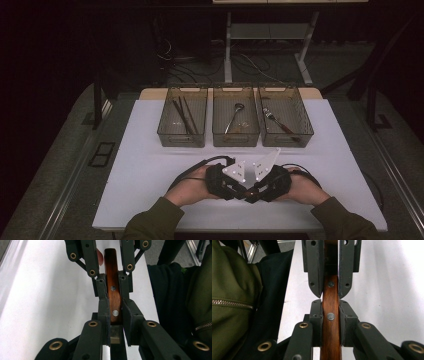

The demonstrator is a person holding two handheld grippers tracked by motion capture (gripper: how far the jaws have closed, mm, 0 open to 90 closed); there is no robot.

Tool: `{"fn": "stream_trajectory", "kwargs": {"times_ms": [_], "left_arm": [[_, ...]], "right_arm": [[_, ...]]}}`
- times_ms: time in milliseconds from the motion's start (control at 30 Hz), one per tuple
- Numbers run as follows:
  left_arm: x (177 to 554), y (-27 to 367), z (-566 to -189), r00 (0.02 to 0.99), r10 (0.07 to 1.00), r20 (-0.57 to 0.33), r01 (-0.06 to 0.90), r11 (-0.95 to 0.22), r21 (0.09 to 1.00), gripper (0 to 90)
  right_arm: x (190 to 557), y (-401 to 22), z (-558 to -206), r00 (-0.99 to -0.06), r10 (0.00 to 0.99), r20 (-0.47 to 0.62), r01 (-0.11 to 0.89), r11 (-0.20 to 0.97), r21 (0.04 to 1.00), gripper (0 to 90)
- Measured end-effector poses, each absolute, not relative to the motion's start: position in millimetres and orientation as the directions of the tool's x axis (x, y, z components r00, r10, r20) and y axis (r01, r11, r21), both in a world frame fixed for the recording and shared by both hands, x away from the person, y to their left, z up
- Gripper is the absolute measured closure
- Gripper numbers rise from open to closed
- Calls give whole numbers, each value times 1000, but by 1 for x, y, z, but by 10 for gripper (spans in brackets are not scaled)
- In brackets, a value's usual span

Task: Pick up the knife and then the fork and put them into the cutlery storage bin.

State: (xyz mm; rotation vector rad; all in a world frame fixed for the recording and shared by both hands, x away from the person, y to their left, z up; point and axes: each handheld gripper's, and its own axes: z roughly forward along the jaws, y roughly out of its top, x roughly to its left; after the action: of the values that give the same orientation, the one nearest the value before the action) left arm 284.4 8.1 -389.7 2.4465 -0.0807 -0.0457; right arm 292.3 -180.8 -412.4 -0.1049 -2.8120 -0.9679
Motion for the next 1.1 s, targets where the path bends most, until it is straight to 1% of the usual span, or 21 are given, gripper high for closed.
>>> {"fn": "stream_trajectory", "kwargs": {"times_ms": [133, 200, 233, 267, 333, 433, 500, 567, 633, 767, 900, 967, 1033, 1100], "left_arm": [[284, 9, -390, 998, -59, -3, -43, -752, 658, 752], [285, 13, -389, 999, -31, -11, -16, -743, 669, 629], [287, 17, -389, 1000, -16, -11, -5, -732, 681, 583], [287, 21, -388, 1000, 0, -21, 15, -722, 691, 553], [290, 32, -386, 999, 39, -13, 37, -698, 715, 488], [290, 53, -385, 991, 132, -35, 113, -646, 755, 410], [291, 68, -385, 980, 198, -22, 143, -625, 767, 374], [290, 82, -387, 964, 262, -31, 187, -597, 780, 357], [289, 96, -392, 945, 325, -25, 219, -576, 787, 294], [284, 121, -404, 896, 445, 5, 269, -549, 791, 198], [281, 137, -418, 862, 508, -2, 312, -527, 791, 119], [279, 143, -423, 843, 538, -13, 330, -499, 801, 77], [279, 147, -427, 834, 552, -16, 340, -490, 803, 16], [279, 149, -429, 825, 564, -30, 354, -476, 805, 0]], "right_arm": [[294, -181, -413, -987, -4, 162, 100, 776, 623, 762], [296, -183, -413, -987, 3, 160, 105, 766, 634, 762], [295, -184, -412, -985, 24, 174, 131, 759, 637, 762], [297, -186, -412, -984, 24, 175, 132, 759, 638, 762], [300, -191, -412, -987, 34, 156, 128, 757, 640, 762], [305, -199, -412, -988, 64, 143, 142, 754, 641, 762], [308, -206, -411, -985, 100, 142, 169, 750, 640, 762], [312, -213, -410, -980, 142, 137, 198, 744, 638, 761], [316, -222, -409, -972, 190, 138, 234, 736, 635, 761], [324, -241, -405, -951, 284, 123, 294, 708, 643, 760], [328, -255, -397, -927, 359, 105, 336, 675, 657, 760], [329, -260, -392, -908, 402, 116, 371, 644, 669, 760], [331, -265, -387, -891, 440, 117, 395, 620, 677, 760], [334, -272, -382, -877, 467, 112, 408, 602, 686, 760]]}}
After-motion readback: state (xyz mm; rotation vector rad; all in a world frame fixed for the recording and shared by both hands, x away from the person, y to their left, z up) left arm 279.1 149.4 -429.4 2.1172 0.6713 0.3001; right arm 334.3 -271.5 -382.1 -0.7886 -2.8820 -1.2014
